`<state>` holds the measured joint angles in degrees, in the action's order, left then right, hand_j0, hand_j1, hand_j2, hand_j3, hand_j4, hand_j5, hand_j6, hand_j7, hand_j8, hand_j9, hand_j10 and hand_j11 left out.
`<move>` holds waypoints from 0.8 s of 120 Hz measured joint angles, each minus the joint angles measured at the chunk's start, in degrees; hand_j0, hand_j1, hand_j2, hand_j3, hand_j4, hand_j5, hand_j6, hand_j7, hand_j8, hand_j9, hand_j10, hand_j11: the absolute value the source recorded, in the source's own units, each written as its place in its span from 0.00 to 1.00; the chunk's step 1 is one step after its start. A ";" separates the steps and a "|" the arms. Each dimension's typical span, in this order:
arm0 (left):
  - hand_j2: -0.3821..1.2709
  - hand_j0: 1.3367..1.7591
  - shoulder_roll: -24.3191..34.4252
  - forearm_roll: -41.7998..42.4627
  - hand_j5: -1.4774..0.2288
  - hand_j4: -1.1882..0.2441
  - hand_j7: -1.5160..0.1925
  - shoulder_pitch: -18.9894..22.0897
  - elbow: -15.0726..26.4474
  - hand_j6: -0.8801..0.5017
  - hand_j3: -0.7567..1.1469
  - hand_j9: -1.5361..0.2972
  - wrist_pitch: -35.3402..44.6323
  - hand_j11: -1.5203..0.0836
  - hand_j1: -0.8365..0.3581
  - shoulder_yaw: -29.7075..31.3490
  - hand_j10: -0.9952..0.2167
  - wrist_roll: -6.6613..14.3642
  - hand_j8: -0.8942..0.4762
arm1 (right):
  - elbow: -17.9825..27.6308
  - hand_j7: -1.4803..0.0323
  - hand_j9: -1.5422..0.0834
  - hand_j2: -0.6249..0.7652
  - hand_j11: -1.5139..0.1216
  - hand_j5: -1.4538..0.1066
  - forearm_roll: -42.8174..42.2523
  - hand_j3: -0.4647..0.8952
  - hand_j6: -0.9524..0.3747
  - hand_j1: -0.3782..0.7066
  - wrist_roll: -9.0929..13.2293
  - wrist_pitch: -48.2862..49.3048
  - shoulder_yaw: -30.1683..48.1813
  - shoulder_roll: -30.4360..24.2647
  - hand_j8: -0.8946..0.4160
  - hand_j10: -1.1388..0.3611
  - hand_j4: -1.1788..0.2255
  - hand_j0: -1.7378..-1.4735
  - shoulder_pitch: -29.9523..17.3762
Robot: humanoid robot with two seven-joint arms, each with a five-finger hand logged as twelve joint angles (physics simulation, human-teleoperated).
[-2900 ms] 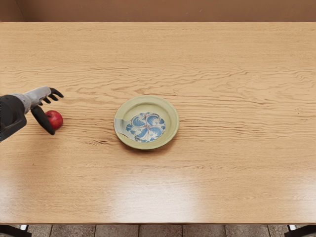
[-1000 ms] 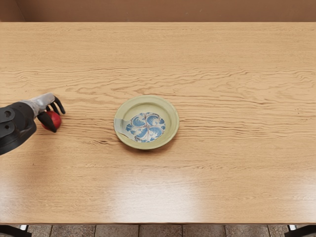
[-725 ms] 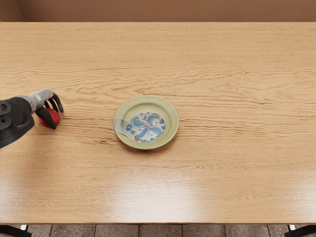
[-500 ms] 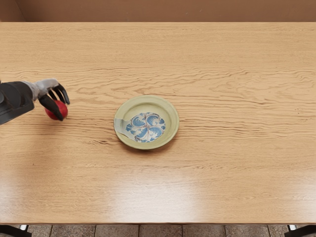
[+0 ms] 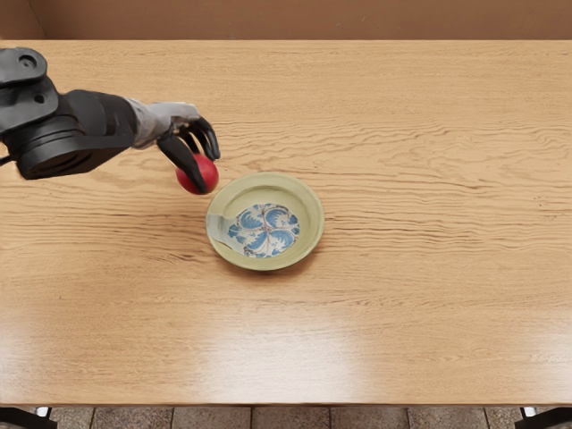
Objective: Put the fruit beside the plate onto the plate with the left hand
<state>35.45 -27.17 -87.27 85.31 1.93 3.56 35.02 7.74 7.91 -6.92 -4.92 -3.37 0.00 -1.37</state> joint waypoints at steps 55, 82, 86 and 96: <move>0.51 0.76 -11.49 1.26 0.31 0.37 0.36 0.87 -4.14 0.26 0.40 0.34 0.85 0.38 0.45 -2.31 0.37 -0.03 0.34 | 0.00 0.95 0.92 0.44 0.90 0.90 0.00 0.34 0.69 0.07 -0.02 0.00 -0.04 0.00 0.66 0.74 0.81 0.30 0.04; 0.35 0.76 -11.46 1.09 0.54 0.55 0.57 1.22 -5.01 0.38 0.40 0.55 0.89 0.62 0.63 -2.41 0.52 -0.02 0.42 | 0.00 0.95 0.92 0.44 0.90 0.90 0.00 0.34 0.69 0.07 -0.02 0.00 -0.01 0.00 0.66 0.74 0.81 0.30 0.05; 0.33 0.76 -11.46 1.09 0.56 0.57 0.59 1.22 -5.07 0.39 0.40 0.56 0.89 0.63 0.65 -2.44 0.54 -0.02 0.42 | 0.00 0.95 0.92 0.44 0.90 0.90 0.00 0.34 0.69 0.07 -0.02 0.00 -0.01 0.00 0.66 0.74 0.81 0.30 0.05; 0.31 0.76 -10.88 1.23 0.60 0.60 0.63 1.57 -5.17 0.41 0.40 0.60 0.65 0.67 0.68 -2.81 0.56 -0.02 0.44 | 0.00 0.95 0.92 0.44 0.90 0.90 0.00 0.34 0.69 0.07 -0.02 0.00 -0.03 0.00 0.66 0.74 0.81 0.30 0.05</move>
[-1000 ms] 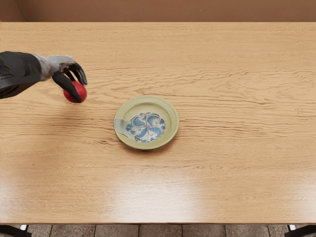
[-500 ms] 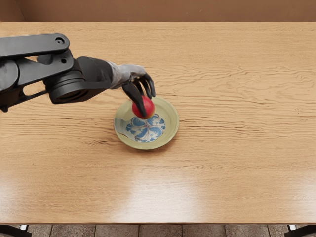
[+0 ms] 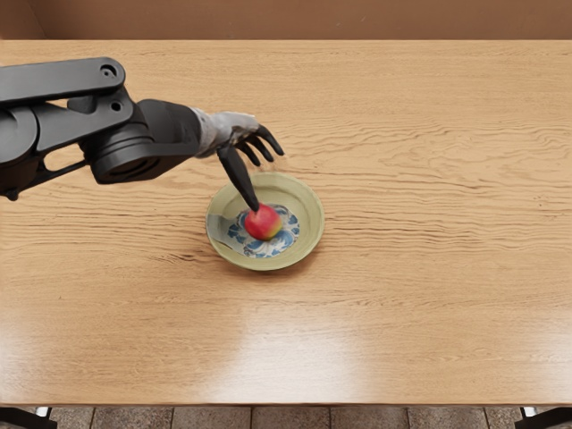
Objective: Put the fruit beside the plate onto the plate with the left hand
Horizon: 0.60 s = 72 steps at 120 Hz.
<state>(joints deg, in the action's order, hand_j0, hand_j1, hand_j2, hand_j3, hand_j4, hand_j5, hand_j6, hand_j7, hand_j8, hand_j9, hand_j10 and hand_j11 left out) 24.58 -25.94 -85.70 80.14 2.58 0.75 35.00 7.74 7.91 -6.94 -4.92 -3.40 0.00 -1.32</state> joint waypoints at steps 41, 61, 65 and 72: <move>0.27 0.76 20.78 20.39 0.66 0.64 0.68 28.09 -4.43 0.45 0.40 0.65 -31.42 0.73 0.73 -34.62 0.60 0.00 0.46 | 0.07 0.95 0.92 0.44 0.90 0.90 0.00 0.34 0.69 0.07 0.00 0.00 -0.02 0.00 0.66 0.74 0.81 0.30 0.00; 0.27 0.76 22.95 30.55 0.67 0.65 0.69 33.29 -12.48 0.45 0.40 0.66 -36.36 0.74 0.74 -43.85 0.61 0.00 0.47 | 0.08 0.95 0.92 0.44 0.90 0.90 0.00 0.34 0.69 0.07 0.06 -0.01 -0.03 0.00 0.66 0.74 0.81 0.30 0.00; 0.27 0.76 22.89 31.78 0.67 0.65 0.69 33.83 -14.29 0.45 0.40 0.66 -36.70 0.74 0.74 -44.51 0.61 0.00 0.47 | 0.10 0.95 0.92 0.44 0.90 0.90 0.00 0.34 0.69 0.07 0.09 0.00 -0.03 0.00 0.66 0.74 0.81 0.30 0.00; 0.26 0.76 22.39 33.16 0.67 0.65 0.69 34.28 -16.63 0.46 0.40 0.66 -37.10 0.74 0.74 -45.25 0.61 0.00 0.47 | 0.13 0.95 0.92 0.44 0.90 0.90 0.00 0.34 0.69 0.07 0.13 -0.01 -0.03 0.00 0.66 0.74 0.81 0.30 0.00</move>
<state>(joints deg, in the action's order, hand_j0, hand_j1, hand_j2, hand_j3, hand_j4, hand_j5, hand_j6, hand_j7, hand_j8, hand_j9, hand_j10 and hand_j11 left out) 46.96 7.22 -51.43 63.50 -34.52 -44.50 35.00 7.87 7.91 -6.82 -4.93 -3.43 0.00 -1.32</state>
